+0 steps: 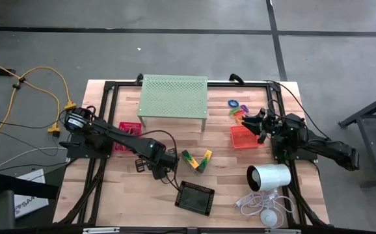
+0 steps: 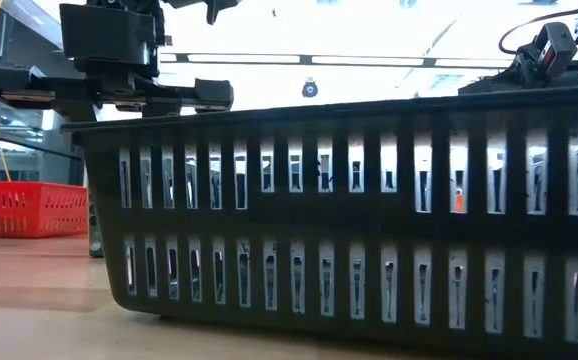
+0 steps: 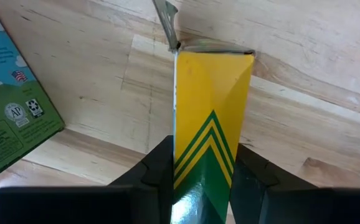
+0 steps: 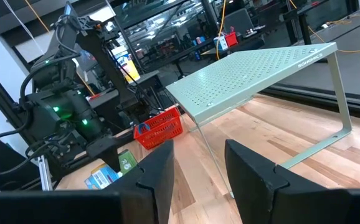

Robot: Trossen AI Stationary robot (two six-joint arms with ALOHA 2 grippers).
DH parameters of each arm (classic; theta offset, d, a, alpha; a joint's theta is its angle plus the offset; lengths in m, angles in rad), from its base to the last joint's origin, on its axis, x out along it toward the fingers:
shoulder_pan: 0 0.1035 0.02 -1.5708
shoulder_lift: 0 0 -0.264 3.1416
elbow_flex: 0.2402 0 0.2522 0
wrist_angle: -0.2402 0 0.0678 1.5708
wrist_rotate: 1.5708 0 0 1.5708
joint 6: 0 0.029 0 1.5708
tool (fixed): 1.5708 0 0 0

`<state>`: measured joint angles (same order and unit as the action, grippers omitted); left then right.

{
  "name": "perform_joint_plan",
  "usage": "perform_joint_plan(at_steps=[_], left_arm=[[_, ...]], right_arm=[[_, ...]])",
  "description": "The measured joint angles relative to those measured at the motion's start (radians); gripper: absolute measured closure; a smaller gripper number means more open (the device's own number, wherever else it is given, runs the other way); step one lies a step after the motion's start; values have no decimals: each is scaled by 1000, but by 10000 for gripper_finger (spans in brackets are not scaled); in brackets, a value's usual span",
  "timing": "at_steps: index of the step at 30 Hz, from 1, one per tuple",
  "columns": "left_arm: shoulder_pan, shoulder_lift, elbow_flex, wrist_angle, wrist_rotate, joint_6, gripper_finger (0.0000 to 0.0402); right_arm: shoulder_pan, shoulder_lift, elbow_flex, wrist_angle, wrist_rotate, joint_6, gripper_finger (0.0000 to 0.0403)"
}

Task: Pick & Place Office Desk Supplies
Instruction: Put the crayon box into the black bin

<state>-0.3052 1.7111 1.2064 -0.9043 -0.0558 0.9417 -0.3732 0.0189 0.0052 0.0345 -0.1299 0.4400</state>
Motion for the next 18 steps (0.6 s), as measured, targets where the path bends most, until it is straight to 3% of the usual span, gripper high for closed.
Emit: perform_joint_plan(at_steps=[9,18], left_arm=[[-22,-8,0,-6,-26,-106,299],[-28,-95,6,-5,-45,-270,299]], right_arm=[[0,0,0,0,0,0,272],[0,0,0,0,0,0,272]])
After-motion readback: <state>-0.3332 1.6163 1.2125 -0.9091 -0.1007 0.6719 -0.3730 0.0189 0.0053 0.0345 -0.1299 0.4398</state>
